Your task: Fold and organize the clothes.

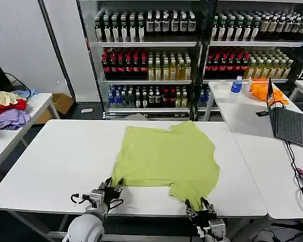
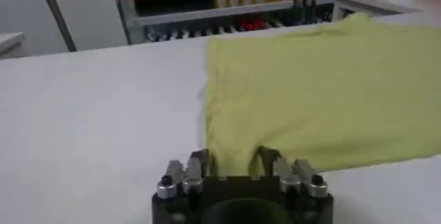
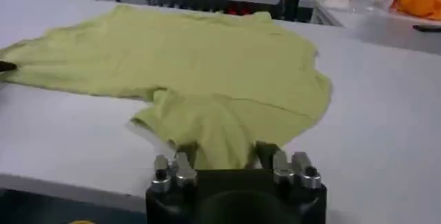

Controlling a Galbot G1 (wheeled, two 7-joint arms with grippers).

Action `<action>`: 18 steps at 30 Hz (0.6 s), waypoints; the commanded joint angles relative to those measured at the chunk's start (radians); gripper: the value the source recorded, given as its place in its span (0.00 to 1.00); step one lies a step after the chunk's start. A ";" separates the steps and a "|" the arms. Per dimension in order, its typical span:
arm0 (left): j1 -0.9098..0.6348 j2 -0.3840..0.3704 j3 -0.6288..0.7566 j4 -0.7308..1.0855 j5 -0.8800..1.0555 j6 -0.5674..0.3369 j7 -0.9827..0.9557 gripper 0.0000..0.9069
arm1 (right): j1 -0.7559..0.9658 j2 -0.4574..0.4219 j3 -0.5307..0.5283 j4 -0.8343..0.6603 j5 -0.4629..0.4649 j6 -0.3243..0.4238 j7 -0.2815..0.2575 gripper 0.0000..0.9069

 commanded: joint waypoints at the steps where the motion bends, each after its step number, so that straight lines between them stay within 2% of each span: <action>1: 0.008 0.000 -0.004 0.009 -0.020 0.007 0.001 0.14 | -0.002 0.006 -0.005 -0.006 0.008 -0.003 0.005 0.00; 10: 0.057 0.008 -0.051 -0.049 -0.059 0.006 0.016 0.13 | -0.011 0.001 0.003 0.021 0.006 0.018 0.004 0.00; 15: 0.136 0.027 -0.095 -0.165 -0.076 0.006 0.020 0.06 | -0.055 -0.004 0.027 0.104 0.002 0.031 0.001 0.00; 18: 0.192 0.037 -0.119 -0.228 -0.086 0.006 0.020 0.07 | -0.097 -0.004 0.040 0.154 -0.011 0.042 -0.006 0.00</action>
